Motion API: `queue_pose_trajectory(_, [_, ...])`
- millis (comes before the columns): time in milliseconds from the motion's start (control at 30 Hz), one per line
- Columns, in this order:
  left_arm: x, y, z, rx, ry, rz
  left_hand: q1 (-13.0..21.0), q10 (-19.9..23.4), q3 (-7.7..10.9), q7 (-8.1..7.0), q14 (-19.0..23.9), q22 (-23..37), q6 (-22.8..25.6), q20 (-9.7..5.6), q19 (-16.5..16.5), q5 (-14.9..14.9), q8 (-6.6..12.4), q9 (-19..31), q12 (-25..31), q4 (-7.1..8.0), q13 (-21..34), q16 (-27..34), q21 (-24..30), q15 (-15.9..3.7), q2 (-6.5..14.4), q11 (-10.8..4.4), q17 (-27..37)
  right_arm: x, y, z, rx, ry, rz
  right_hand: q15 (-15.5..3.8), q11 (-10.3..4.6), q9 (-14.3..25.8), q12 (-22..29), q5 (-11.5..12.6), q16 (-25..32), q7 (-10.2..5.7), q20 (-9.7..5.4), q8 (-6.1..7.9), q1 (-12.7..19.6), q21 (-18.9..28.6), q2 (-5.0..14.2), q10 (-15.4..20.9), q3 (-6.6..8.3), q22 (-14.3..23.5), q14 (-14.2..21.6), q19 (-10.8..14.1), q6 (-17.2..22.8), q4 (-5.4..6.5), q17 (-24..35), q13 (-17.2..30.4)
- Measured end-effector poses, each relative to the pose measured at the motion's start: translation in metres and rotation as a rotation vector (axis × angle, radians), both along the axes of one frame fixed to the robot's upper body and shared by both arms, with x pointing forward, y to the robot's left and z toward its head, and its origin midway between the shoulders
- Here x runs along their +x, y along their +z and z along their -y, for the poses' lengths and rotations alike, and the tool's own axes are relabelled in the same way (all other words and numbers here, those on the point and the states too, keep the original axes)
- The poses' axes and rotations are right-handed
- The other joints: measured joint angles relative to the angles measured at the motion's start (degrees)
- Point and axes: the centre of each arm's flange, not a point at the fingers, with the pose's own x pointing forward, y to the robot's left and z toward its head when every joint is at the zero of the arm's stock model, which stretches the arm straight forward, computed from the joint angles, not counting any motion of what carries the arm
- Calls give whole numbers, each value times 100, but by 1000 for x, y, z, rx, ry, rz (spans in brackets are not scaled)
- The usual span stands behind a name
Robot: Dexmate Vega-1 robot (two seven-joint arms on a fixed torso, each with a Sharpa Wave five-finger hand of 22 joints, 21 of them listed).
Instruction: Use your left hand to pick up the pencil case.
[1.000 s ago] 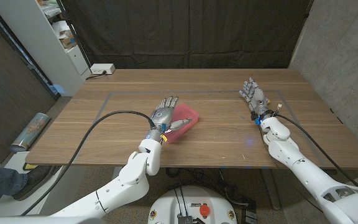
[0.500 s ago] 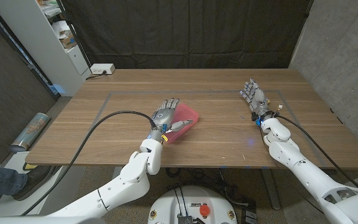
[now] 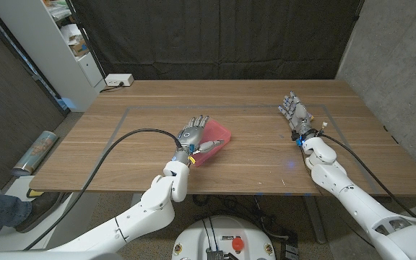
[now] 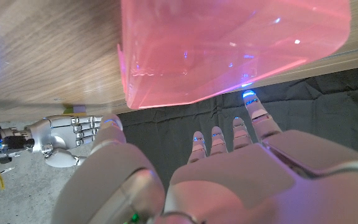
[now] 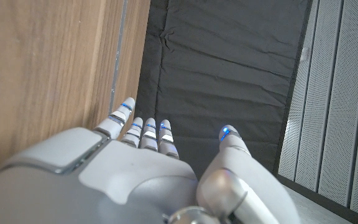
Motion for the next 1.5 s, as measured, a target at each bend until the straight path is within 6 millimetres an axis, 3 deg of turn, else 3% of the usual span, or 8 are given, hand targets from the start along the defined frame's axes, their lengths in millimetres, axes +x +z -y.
queue_pose_trajectory(1500, [7, -11, 21, 47, 11, -69, 80, 42, -36, 31, 18, -24, 92, -19, 41, 45, 22, 0, 38, 39, 0, 31, -88, -18, 80, 0, 0, 4, -11, 8, 16, 11, -5, 0, 0, 4, 0, 0, 0, 0, 0, 0, 0, 0, 0, 0, -7, 0, 0, 0, 0, -40, 2, 0])
